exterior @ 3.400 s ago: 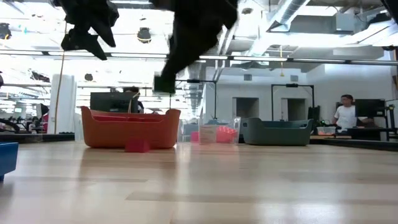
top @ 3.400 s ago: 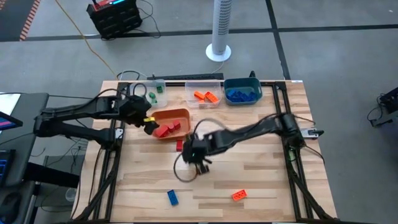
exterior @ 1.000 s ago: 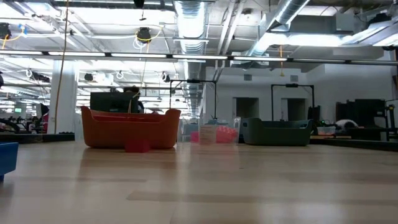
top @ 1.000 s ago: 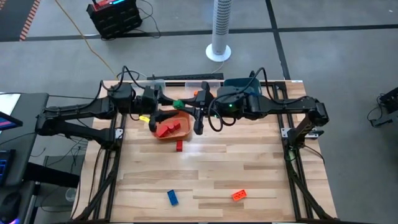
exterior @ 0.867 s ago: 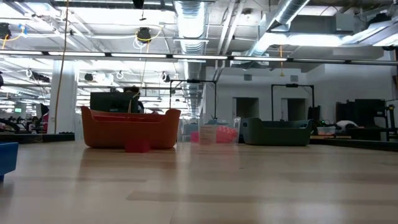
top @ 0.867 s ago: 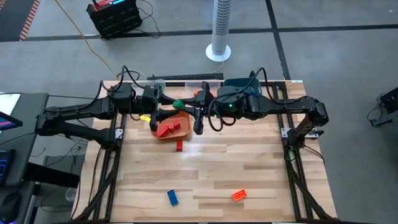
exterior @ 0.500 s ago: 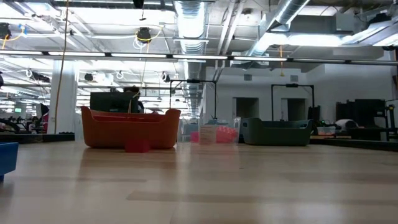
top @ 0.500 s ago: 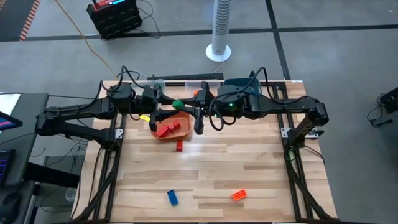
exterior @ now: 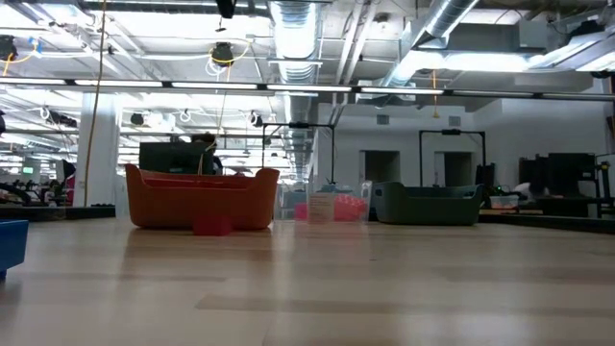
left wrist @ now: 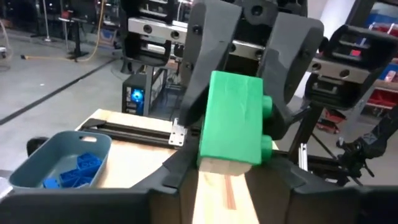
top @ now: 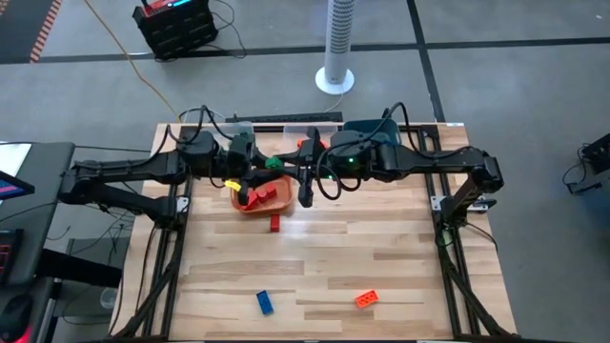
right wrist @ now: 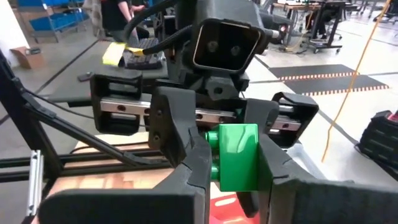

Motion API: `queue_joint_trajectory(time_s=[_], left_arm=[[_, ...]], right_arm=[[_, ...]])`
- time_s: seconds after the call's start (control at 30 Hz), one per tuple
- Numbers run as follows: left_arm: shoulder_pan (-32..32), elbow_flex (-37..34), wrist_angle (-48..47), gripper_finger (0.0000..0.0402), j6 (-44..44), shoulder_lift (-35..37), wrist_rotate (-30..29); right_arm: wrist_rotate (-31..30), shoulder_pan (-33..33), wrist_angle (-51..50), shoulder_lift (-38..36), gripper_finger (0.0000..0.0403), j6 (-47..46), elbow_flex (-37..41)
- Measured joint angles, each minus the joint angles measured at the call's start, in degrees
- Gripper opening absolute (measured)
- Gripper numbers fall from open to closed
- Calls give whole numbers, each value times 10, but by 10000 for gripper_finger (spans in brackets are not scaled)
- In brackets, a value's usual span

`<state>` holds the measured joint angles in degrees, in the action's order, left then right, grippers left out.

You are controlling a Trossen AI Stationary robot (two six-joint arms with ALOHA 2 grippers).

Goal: Sort blocks
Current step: Put the green game piece into the left transparent bin

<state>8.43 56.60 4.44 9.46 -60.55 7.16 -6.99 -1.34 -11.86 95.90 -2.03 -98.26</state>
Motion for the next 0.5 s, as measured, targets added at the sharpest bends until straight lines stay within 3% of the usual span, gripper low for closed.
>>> queue_joint_trajectory(time_s=[0.13, 0.5], left_arm=[[0, 0, -1, 89, -4, -1, 1], [0, 0, 0, 95, 0, -1, 1]], right_arm=[[0, 0, -12, 0, 66, -8, 0], [0, 0, -21, 0, 82, -5, 0]])
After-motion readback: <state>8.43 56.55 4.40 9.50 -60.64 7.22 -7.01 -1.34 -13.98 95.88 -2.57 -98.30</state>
